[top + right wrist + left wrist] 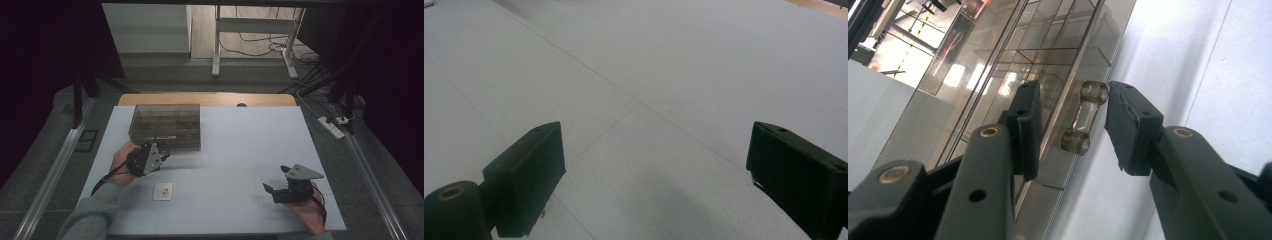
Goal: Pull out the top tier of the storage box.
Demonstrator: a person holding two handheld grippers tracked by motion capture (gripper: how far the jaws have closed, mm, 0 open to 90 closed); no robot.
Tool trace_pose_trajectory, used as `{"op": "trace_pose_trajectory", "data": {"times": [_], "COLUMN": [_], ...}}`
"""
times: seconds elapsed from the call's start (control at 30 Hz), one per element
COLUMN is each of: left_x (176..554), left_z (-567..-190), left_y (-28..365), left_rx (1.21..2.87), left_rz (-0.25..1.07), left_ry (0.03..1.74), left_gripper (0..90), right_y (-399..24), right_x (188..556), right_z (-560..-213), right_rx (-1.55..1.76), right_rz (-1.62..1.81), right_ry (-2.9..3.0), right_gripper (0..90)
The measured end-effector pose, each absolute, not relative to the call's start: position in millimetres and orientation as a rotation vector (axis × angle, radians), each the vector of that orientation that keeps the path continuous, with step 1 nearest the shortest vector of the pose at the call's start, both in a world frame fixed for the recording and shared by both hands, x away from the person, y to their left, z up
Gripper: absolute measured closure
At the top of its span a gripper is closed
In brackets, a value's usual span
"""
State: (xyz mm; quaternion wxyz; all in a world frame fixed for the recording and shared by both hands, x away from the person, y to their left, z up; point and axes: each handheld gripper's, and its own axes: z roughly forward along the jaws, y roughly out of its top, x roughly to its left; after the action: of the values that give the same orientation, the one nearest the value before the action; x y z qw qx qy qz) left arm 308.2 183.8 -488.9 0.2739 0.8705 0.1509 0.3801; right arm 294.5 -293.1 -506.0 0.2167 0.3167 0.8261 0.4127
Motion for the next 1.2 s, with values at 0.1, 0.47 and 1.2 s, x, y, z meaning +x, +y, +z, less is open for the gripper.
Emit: {"op": "trace_pose_trajectory", "data": {"times": [0.1, 0.47, 1.2], "left_x": [308.0, 305.3, 299.8], "left_z": [-488.8, -488.5, -488.5], "left_y": [184.3, 184.8, 187.5], "left_rx": [2.341, 2.345, 2.349], "left_rz": [1.02, 1.015, 1.002], "left_ry": [0.403, 0.39, 0.368], "left_gripper": [58.5, 59.1, 59.5], "right_y": [-293.1, -292.8, -293.4], "right_x": [294.7, 294.6, 294.3], "right_z": [-506.2, -506.3, -505.9], "right_rx": [0.878, 0.878, 0.877], "right_rz": [1.145, 1.144, 1.143], "right_ry": [2.289, 2.29, 2.288], "right_gripper": [8.2, 8.2, 8.2]}}
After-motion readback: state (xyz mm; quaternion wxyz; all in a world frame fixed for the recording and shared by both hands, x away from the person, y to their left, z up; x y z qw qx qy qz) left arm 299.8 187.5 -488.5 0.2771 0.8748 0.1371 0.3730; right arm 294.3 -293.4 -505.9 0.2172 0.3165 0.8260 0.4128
